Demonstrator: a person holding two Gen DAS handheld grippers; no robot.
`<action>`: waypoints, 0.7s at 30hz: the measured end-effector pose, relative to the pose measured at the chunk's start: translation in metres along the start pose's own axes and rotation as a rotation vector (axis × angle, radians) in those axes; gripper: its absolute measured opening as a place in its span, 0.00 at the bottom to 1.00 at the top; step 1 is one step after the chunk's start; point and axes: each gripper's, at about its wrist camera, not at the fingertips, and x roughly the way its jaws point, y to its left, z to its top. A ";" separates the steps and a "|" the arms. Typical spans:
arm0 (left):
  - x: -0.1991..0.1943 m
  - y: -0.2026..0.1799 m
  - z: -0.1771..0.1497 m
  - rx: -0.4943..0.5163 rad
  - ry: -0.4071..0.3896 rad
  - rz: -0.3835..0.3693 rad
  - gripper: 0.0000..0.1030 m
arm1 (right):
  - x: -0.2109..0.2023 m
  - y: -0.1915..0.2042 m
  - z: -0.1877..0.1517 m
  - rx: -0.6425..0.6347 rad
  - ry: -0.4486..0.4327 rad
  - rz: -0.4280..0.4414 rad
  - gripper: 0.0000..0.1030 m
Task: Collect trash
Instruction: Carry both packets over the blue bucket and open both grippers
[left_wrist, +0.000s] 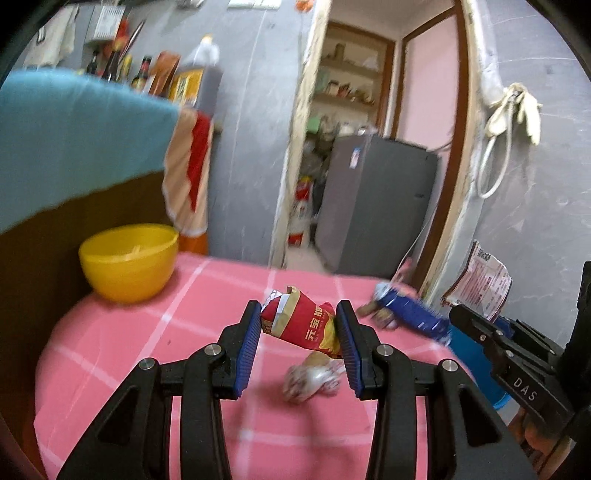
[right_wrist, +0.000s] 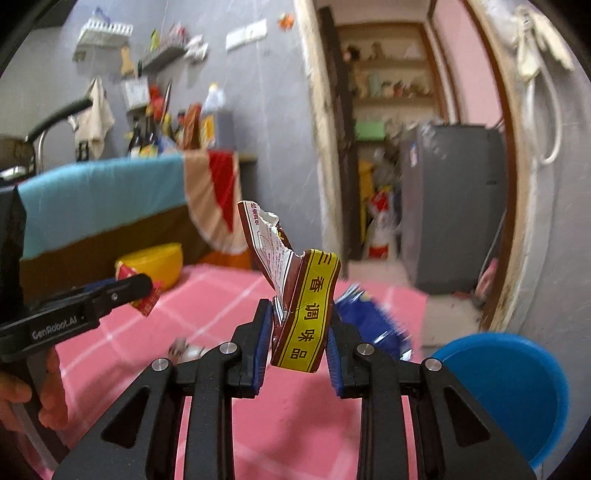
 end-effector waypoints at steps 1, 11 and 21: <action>-0.003 -0.006 0.003 0.009 -0.022 -0.007 0.35 | -0.005 -0.003 0.003 0.004 -0.023 -0.014 0.24; -0.004 -0.070 0.021 0.067 -0.140 -0.115 0.35 | -0.052 -0.040 0.022 0.008 -0.181 -0.172 0.24; 0.030 -0.139 0.027 0.109 -0.102 -0.244 0.35 | -0.072 -0.097 0.019 0.122 -0.171 -0.293 0.25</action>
